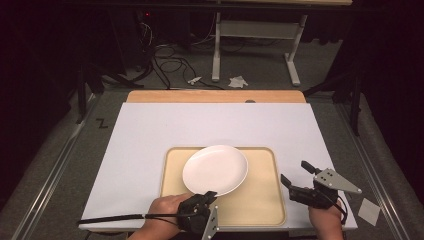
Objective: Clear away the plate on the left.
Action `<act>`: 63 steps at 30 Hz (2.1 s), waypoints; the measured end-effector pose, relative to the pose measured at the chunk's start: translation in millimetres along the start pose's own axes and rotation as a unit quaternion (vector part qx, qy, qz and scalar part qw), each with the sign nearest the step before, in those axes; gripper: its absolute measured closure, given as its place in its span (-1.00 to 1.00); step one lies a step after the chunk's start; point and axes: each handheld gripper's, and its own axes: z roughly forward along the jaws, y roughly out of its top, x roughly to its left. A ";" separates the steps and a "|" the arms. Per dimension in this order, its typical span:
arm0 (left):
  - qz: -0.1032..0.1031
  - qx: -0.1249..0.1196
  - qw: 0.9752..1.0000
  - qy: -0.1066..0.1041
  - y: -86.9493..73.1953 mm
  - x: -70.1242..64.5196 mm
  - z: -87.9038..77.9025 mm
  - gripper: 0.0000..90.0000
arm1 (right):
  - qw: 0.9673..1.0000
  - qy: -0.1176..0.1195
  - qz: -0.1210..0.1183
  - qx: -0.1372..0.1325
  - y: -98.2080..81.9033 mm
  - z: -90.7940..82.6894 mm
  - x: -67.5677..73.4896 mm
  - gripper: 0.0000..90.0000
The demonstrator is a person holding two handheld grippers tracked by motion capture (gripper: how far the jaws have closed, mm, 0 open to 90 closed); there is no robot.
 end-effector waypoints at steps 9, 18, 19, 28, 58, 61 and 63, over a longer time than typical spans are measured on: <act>0.005 0.020 1.000 -0.013 -9.6 -0.4 8.3 0.94 | 1.000 -0.001 -0.001 0.000 0.2 0.2 0.3 -0.64; 0.007 0.027 0.999 -0.023 -14.4 -5.7 11.4 0.94 | 1.000 0.002 0.000 -0.002 -0.1 -0.5 0.0 -0.64; 0.005 0.027 0.999 -0.023 -14.2 -5.4 11.4 0.94 | 1.000 0.002 -0.001 -0.001 -0.1 -0.3 -0.1 -0.64; -0.014 0.014 0.999 -0.037 -14.6 -10.6 14.3 0.93 | 1.000 0.002 -0.002 0.002 -0.2 0.8 0.5 -0.64; -0.090 0.057 0.990 -0.087 -20.8 -20.8 20.9 0.69 | 1.000 0.007 0.001 0.003 -0.8 0.8 0.8 -0.64; -0.096 0.061 0.989 -0.091 -20.5 -20.4 21.2 0.67 | 1.000 0.006 0.001 0.003 -0.8 0.7 0.8 -0.64; -0.101 0.061 0.988 -0.097 -19.9 -20.6 20.3 0.59 | 1.000 0.007 0.002 0.003 -0.9 0.7 0.8 -0.64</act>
